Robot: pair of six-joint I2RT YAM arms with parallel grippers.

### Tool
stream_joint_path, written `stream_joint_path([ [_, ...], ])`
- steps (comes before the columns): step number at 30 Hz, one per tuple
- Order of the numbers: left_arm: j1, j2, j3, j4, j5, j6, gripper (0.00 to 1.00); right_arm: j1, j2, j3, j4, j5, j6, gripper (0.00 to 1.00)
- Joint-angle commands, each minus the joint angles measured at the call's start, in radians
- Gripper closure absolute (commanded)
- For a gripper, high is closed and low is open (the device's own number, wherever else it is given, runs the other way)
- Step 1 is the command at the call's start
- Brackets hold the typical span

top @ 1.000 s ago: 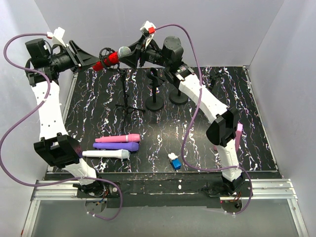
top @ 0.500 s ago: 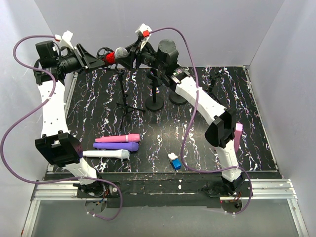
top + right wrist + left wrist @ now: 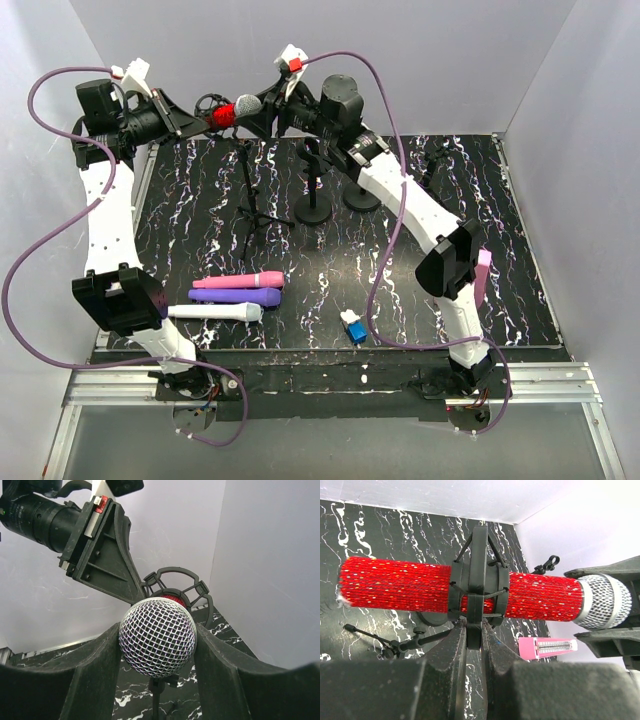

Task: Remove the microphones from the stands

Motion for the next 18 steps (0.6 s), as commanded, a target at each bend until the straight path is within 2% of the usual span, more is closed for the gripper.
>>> stream_joint_path([
  [1,0.016,0.024,0.013,-0.037,-0.174,0.014,1.00,-0.024,-0.120,0.127,-0.026,-0.044,-0.025,0.99],
  [9,0.019,0.048,0.013,-0.018,-0.177,0.012,1.00,-0.060,-0.213,0.137,-0.089,0.021,-0.095,0.99],
  [14,0.027,0.050,0.012,-0.008,-0.180,0.012,1.00,-0.072,-0.370,-0.085,0.004,0.058,-0.135,0.99],
  [16,0.031,0.050,0.007,0.014,-0.133,0.012,1.00,-0.076,-0.413,-0.132,-0.005,0.042,-0.137,0.99],
  [17,0.033,0.047,0.004,0.034,-0.087,0.014,0.98,-0.078,-0.431,-0.155,-0.009,0.027,-0.135,0.99],
  [18,0.034,0.036,0.006,0.064,-0.044,0.020,0.82,-0.083,-0.448,-0.179,-0.008,0.004,-0.137,0.99],
])
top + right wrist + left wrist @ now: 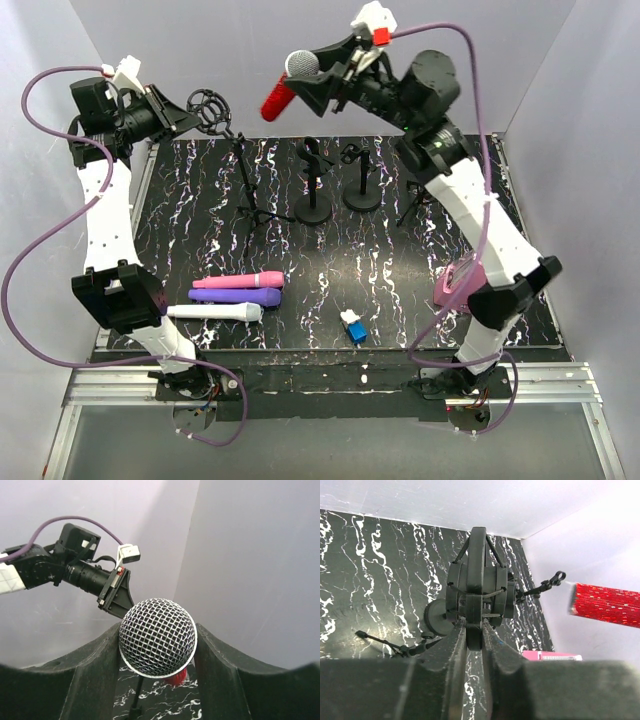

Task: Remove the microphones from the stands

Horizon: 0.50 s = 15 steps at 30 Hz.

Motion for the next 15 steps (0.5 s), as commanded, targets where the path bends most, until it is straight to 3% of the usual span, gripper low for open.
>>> stream_joint_path([
  [1,0.019,0.014,-0.002,0.048,0.054,0.067,0.67,-0.020,-0.119,-0.106,0.100,-0.027,-0.035,0.99],
  [3,0.019,-0.003,0.030,0.082,0.094,0.073,0.52,-0.033,-0.151,-0.174,0.134,-0.054,-0.035,0.99],
  [6,0.020,-0.032,0.085,0.113,0.159,0.132,0.41,-0.060,-0.179,-0.238,0.151,-0.111,0.008,0.99],
  [10,0.019,-0.052,0.171,0.140,0.249,0.235,0.36,-0.092,-0.194,-0.297,0.183,-0.172,0.072,0.99],
  [15,-0.024,-0.006,0.271,0.248,0.367,0.174,0.35,-0.105,-0.176,-0.291,0.211,-0.224,0.130,0.99],
])
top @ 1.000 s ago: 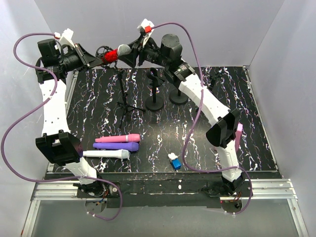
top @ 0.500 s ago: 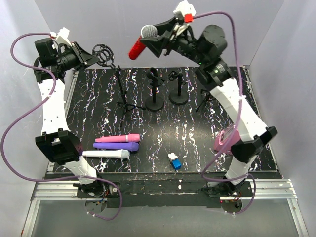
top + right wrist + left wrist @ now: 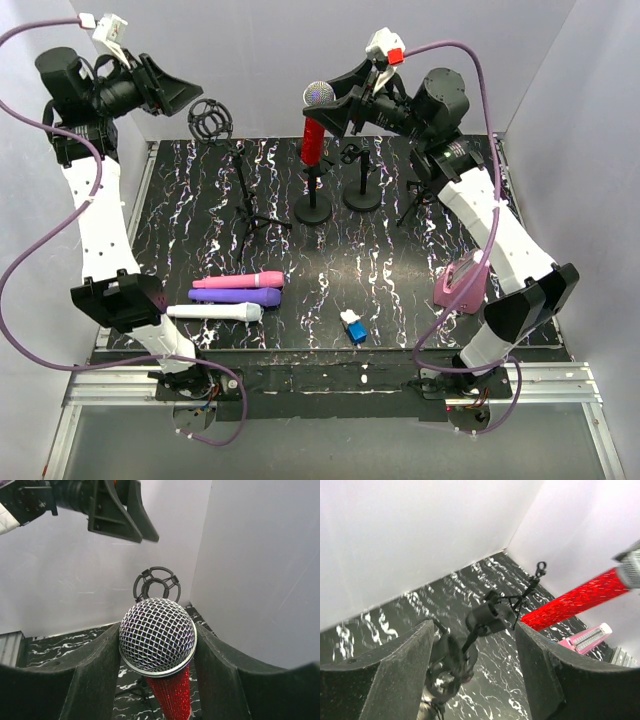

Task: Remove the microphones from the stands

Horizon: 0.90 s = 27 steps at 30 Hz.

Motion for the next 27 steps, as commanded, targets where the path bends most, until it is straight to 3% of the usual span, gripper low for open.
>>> stream_joint_path([
  [1,-0.062,-0.005,0.106,0.109,0.152,0.007,0.34,-0.008,-0.001,0.041,0.114,-0.070,0.077,0.99],
  [4,-0.156,0.027,0.137,0.111,0.195,0.041,0.32,-0.014,0.051,0.150,0.074,0.002,0.185,0.99],
  [6,-0.225,0.036,0.134,0.132,0.198,0.071,0.24,-0.021,0.106,0.271,0.039,-0.028,0.225,0.99],
  [9,-0.329,0.067,0.149,0.166,0.178,0.075,0.21,-0.021,0.159,0.393,0.014,-0.044,0.262,0.99],
  [25,-0.543,0.107,0.142,0.153,0.172,0.137,0.34,-0.010,0.131,0.301,0.078,0.034,0.241,0.99],
  [27,-0.550,0.110,0.139,0.142,0.164,0.150,0.39,-0.010,0.133,0.304,0.083,0.036,0.244,0.99],
])
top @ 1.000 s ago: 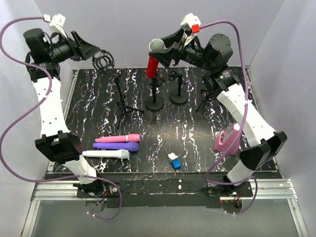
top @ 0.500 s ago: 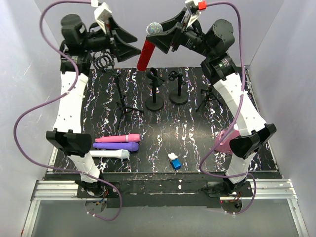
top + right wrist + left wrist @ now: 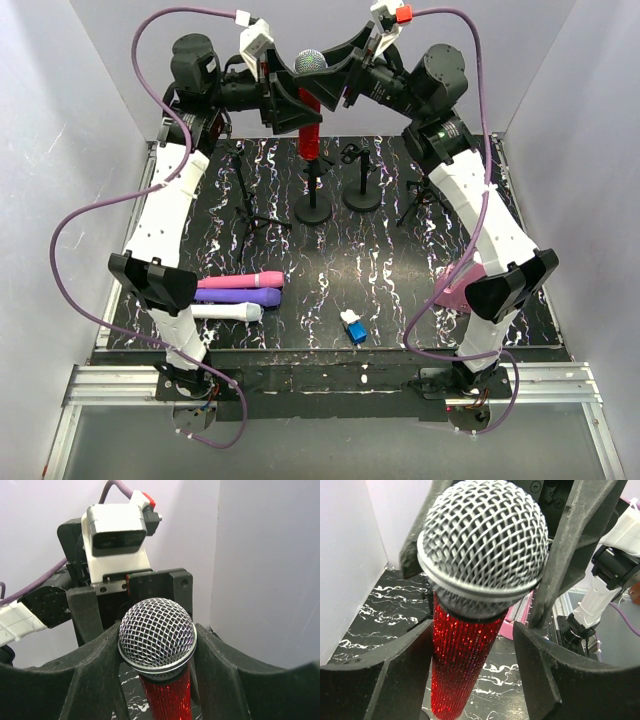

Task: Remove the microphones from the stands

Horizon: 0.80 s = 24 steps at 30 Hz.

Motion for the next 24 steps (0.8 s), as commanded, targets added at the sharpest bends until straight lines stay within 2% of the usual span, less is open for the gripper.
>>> stream_joint_path([
  [1,-0.027,-0.023,-0.008,-0.025,-0.001,0.040,0.42,0.003,-0.033,0.013,0.087,0.033,0.005,0.99],
  [6,-0.027,-0.030,-0.019,-0.069,-0.060,0.101,0.52,0.002,-0.047,-0.008,0.099,0.048,0.005,0.99],
  [11,-0.027,-0.050,-0.055,-0.086,-0.113,0.135,0.71,0.002,-0.060,-0.039,0.098,0.045,0.025,0.99],
  [12,-0.027,-0.053,-0.061,-0.089,-0.123,0.138,0.72,0.002,-0.068,-0.051,0.096,0.039,0.023,0.91],
  [14,-0.025,-0.061,-0.068,-0.103,-0.143,0.150,0.73,-0.001,-0.100,-0.105,0.088,0.018,-0.006,0.60],
  [17,-0.025,-0.085,-0.065,-0.199,-0.167,0.245,0.74,-0.024,-0.210,-0.261,0.076,-0.023,-0.032,0.25],
  [18,-0.025,-0.099,-0.066,-0.245,-0.178,0.300,0.75,-0.034,-0.264,-0.340,0.075,-0.066,-0.062,0.21],
  [21,-0.022,-0.147,-0.080,-0.478,-0.209,0.557,0.77,-0.067,-0.428,-0.583,0.003,-0.162,-0.183,0.17],
  [24,-0.023,-0.187,-0.112,-0.703,-0.244,0.798,0.80,-0.078,-0.580,-0.781,-0.128,-0.098,-0.306,0.16],
])
